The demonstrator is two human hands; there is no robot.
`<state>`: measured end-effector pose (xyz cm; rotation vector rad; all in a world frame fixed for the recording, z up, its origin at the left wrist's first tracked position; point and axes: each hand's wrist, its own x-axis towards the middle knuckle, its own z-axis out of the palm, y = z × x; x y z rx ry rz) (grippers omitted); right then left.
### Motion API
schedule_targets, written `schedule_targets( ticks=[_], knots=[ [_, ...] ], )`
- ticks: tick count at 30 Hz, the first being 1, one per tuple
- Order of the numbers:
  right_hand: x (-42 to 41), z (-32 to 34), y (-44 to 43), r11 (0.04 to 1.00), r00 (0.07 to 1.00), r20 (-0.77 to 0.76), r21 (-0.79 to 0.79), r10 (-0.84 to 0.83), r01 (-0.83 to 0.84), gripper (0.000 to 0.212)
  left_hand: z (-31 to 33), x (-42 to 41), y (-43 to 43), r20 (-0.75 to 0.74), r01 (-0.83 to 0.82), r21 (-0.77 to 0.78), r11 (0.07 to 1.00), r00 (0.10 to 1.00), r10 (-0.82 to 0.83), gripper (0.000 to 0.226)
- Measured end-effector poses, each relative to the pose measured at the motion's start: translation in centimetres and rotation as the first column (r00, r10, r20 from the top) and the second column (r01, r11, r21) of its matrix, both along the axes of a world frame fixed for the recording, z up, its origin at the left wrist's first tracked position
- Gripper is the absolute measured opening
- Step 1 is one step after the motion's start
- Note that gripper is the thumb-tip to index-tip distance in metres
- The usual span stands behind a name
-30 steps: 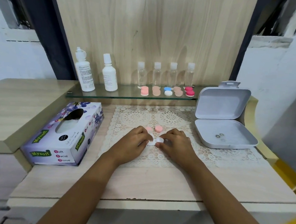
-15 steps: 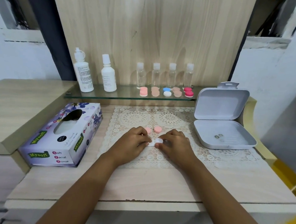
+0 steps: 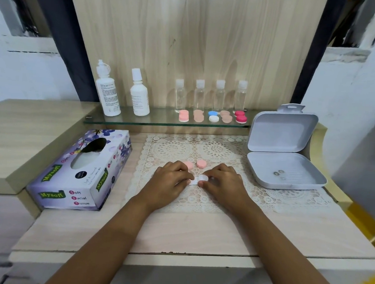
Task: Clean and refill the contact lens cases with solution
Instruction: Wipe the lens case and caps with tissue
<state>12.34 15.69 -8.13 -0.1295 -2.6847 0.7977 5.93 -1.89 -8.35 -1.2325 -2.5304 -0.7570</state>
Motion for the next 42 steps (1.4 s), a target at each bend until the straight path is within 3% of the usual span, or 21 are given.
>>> schedule_targets(
  ticks=[9, 17, 23, 31, 39, 42],
  knots=[
    [0.1, -0.03, -0.14, 1.0, 1.0, -0.008, 0.0, -0.008, 0.008, 0.03, 0.45, 0.68, 0.35, -0.178, 0.02, -0.136, 0.991, 0.983, -0.044, 0.022],
    [0.05, 0.01, -0.08, 1.0, 1.0, -0.006, -0.01, 0.003, -0.003, 0.029, 0.65, 0.45, 0.83, -0.096, -0.055, -0.2, 0.978, 0.995, 0.036, 0.02],
    [0.0, -0.01, 0.0, 1.0, 1.0, -0.007, -0.013, 0.007, -0.007, 0.028, -0.1, 0.1, 0.57, 0.049, -0.055, -0.025, 0.998, 0.997, 0.056, 0.02],
    [-0.12, 0.0, 0.06, 1.0, 1.0, 0.014, -0.003, 0.0, 0.0, 0.031, 0.38, 0.79, 0.48, -0.261, -0.111, -0.124, 0.986, 0.962, 0.076, 0.025],
    [0.0, 0.01, 0.0, 1.0, 1.0, 0.014, 0.009, -0.001, 0.001, 0.031, 0.72, 0.78, 0.74, -0.219, -0.149, -0.183, 0.972, 0.97, 0.107, 0.027],
    [-0.06, 0.02, -0.03, 1.0, 1.0, 0.012, 0.007, -0.004, 0.004, 0.031, 0.73, 0.54, 0.9, -0.136, -0.125, -0.211, 0.969, 0.986, 0.097, 0.024]
  ],
)
